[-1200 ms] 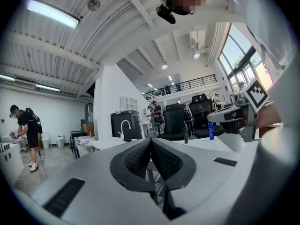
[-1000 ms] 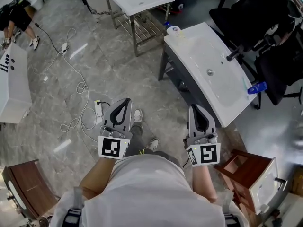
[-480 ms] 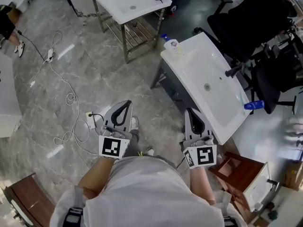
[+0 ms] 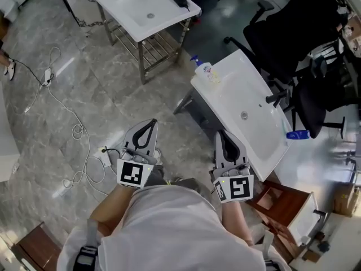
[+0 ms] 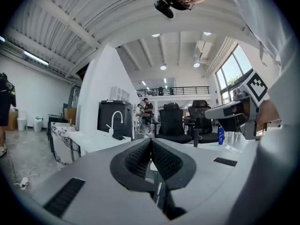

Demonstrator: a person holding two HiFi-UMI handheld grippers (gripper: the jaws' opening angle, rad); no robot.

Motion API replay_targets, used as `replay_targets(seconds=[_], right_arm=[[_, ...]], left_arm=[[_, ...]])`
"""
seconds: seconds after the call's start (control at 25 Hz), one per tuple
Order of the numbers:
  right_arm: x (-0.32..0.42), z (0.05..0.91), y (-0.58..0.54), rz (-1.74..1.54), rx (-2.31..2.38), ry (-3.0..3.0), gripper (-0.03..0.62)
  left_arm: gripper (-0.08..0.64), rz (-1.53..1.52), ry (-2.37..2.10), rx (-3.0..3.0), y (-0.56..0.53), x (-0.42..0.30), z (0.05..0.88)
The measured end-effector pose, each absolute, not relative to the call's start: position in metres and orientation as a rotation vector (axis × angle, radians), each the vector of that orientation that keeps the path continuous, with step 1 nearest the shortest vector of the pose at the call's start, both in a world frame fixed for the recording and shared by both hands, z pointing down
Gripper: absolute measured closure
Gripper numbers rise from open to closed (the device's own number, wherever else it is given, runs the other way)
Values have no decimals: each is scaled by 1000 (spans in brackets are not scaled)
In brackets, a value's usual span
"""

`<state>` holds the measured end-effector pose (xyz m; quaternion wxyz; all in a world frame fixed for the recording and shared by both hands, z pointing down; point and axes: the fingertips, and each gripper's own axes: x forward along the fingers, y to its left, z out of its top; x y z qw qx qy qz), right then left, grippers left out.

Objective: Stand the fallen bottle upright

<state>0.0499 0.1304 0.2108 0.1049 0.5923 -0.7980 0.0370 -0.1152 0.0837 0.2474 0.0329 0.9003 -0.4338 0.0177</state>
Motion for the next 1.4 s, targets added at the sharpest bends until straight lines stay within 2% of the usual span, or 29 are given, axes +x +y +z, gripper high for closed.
replay_targets(seconds=[0.44, 0.84, 1.08, 1.4], right_arm=[[61, 215, 86, 109, 1728, -2353, 551], [110, 217, 35, 102, 1716, -2393, 551], [127, 240, 2, 151, 1660, -2373, 551], [112, 280, -54, 181, 1409, -2389, 544]], left_arm=[[543, -27, -1300, 2797, 38, -81, 238], [543, 10, -1398, 2798, -4, -53, 223], [543, 46, -1429, 2736, -27, -44, 243], [543, 57, -1434, 2667, -54, -40, 284]])
